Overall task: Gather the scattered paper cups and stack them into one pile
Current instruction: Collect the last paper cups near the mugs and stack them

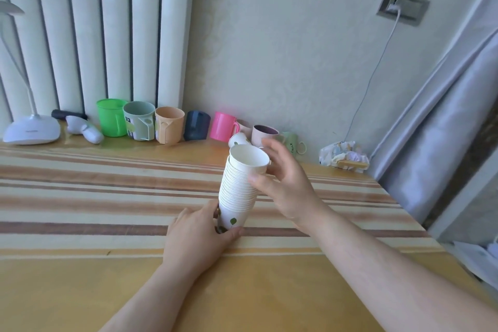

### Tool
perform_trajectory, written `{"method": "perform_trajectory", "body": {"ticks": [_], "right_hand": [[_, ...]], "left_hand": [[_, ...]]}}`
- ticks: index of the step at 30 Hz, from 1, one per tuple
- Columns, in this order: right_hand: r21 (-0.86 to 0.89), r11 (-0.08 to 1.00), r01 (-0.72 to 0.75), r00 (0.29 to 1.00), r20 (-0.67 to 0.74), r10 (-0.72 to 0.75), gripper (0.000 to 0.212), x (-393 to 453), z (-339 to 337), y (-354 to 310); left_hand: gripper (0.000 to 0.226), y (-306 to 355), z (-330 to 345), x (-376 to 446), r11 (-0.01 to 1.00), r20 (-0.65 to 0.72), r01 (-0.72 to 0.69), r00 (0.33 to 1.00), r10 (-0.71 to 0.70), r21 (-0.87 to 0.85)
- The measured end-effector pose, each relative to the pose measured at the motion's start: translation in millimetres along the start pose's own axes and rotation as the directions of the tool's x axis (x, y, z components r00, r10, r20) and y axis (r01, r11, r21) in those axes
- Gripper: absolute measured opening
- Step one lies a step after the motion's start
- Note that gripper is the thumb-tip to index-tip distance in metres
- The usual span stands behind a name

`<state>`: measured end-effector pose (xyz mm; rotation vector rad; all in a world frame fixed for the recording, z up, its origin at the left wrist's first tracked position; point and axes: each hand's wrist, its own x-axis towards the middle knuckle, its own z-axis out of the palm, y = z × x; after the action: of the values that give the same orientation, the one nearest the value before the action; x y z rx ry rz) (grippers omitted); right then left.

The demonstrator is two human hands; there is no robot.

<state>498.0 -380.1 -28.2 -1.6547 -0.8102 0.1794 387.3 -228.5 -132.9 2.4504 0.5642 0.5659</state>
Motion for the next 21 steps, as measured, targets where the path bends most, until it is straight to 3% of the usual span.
{"method": "perform_trajectory", "body": {"ticks": [2,4,7,9,14,18,21], "right_hand": [[0.095,0.992,-0.081,0.996,-0.019,0.083,0.062,7,-9,9],[0.116,0.980,-0.161,0.975,-0.134,0.176,0.055,24,-19,25],[-0.103,0.935,-0.340,0.909,-0.292,0.298,0.073,63,-32,65],[-0.166,0.878,-0.450,0.867,-0.317,0.384,0.083,90,-34,91],[-0.033,0.789,-0.613,0.761,-0.295,0.578,0.093,145,-15,123],[-0.033,0.806,-0.590,0.768,-0.332,0.548,0.049,162,-1,135],[0.103,0.858,-0.502,0.810,-0.290,0.509,0.031,154,-5,140]], "left_hand": [[0.052,1,0,-1,1.000,-0.003,0.001,1.000,-0.001,-0.014],[0.047,1,1,0,0.999,-0.027,0.006,1.000,-0.007,-0.045],[0.039,1,2,1,0.996,-0.061,0.011,0.998,-0.017,-0.086],[0.039,0,4,0,0.997,-0.067,0.010,0.998,-0.015,-0.082],[0.041,-5,7,4,0.998,-0.079,0.007,0.997,-0.011,-0.056],[0.041,-5,8,5,0.998,-0.076,0.011,0.997,-0.016,-0.056],[0.041,-5,6,5,0.999,-0.065,0.014,0.998,-0.017,-0.051]]}}
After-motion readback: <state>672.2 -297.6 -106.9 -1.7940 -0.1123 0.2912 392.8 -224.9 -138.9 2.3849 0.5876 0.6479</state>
